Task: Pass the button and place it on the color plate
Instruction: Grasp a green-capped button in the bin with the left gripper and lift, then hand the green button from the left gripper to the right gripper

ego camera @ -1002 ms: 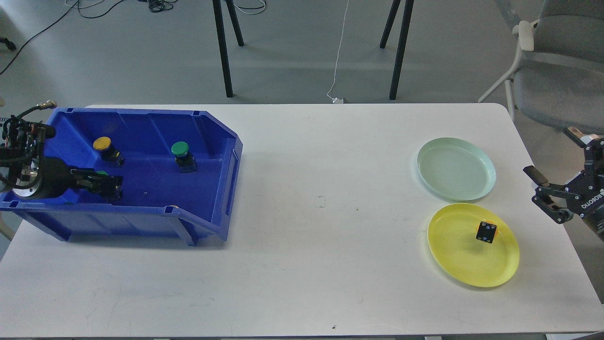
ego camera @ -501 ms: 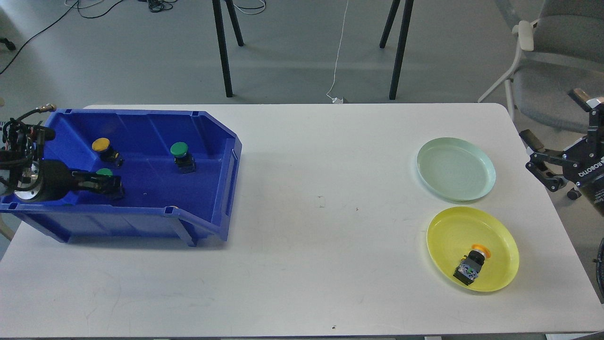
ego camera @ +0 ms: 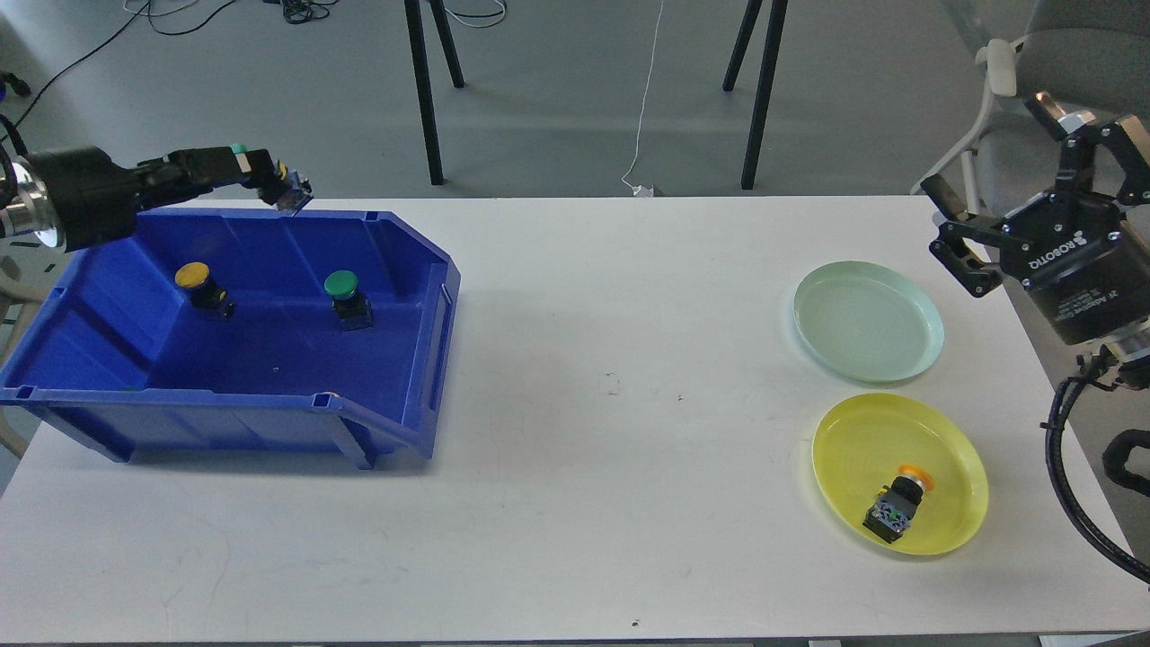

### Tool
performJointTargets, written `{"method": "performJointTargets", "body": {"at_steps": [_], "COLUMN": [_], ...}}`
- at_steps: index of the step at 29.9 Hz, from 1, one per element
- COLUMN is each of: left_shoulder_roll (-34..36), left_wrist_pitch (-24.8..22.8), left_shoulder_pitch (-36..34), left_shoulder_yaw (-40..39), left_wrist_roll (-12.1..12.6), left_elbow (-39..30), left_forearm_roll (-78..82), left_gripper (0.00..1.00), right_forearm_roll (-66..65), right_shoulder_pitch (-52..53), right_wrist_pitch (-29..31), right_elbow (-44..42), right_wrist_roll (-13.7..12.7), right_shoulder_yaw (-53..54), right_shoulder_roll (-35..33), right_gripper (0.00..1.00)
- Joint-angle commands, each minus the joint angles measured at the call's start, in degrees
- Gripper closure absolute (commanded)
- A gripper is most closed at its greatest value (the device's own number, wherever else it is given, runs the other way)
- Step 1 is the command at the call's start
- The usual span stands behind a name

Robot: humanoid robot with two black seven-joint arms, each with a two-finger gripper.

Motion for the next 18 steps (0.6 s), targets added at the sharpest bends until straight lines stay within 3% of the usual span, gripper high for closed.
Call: {"method": "performJointTargets", "body": {"at_steps": [1, 5, 12, 18], "left_shoulder_roll": [-2.0, -9.1, -22.5, -25.8], "left_wrist_pitch": [0.0, 0.0, 0.0, 0.0], "left_shoulder_pitch": [0.5, 2.6, 8.6, 11.3], "left_shoulder_yaw": [-1.7, -1.7, -1.7, -1.2], "left_wrist_roll": [0.0, 0.0, 0.0, 0.0], "left_elbow": [-6.6, -8.8, -7.0, -6.4], "left_forearm_roll": [-12.7, -23.6, -24.9, -24.7], "left_gripper": [0.88, 0.88, 0.87, 0.87], "right_forearm_roll": [-0.3, -3.7, -4.6, -4.8], "right_shoulder_pitch": [6.8, 14.4, 18.0, 17.8], "right_wrist_pitch": [0.0, -2.9, -3.8, -3.8], "right_elbow": [-1.4, -6.7, -12.0, -13.5], "right_wrist_roll": [0.0, 0.0, 0.0, 0.0], "right_shoulder_yaw": [-7.0, -15.0, -20.7, -22.9], "right_shoulder_roll": [4.6, 11.0, 20.0, 25.4], "right_gripper": [0.01, 0.01, 0.01, 0.01]}}
